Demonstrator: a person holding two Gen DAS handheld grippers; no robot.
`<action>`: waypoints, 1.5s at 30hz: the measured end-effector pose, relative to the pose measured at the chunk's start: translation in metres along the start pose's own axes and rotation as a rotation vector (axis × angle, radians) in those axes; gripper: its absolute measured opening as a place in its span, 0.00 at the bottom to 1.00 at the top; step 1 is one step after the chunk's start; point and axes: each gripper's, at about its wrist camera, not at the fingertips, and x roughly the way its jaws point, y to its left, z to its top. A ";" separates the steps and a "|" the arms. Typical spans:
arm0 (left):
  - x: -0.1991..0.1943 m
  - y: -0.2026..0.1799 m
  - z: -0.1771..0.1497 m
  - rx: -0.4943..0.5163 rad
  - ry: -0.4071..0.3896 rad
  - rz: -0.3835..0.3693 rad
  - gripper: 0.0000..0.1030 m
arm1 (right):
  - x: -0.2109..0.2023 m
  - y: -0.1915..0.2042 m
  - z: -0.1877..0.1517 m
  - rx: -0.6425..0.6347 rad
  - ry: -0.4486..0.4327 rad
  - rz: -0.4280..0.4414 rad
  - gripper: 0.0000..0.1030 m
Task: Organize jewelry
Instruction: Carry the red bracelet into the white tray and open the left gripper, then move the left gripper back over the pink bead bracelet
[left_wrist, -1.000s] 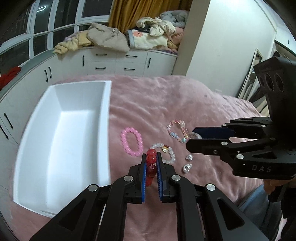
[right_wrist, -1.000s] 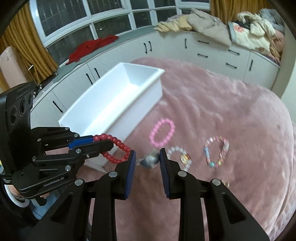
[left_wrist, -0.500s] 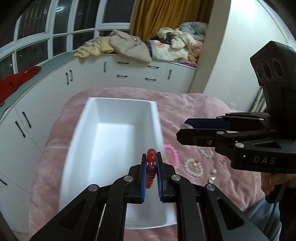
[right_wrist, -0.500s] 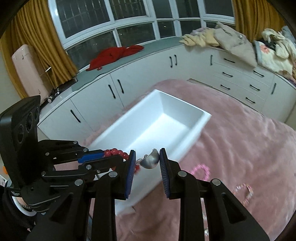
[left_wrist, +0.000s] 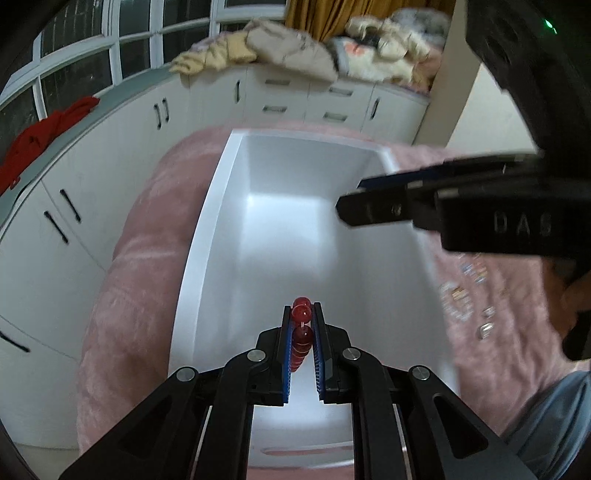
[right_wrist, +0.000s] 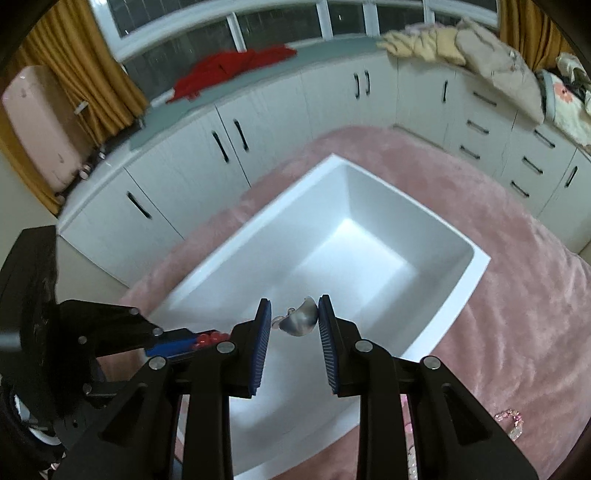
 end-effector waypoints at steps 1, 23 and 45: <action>0.006 0.001 0.000 0.006 0.019 0.011 0.14 | 0.012 -0.002 0.003 -0.006 0.035 -0.015 0.26; 0.061 0.003 -0.009 0.014 0.137 -0.007 0.17 | 0.116 -0.006 0.015 -0.004 0.235 -0.119 0.28; -0.001 -0.011 0.001 0.024 -0.017 0.039 0.57 | 0.026 -0.005 0.022 -0.043 0.013 -0.065 0.66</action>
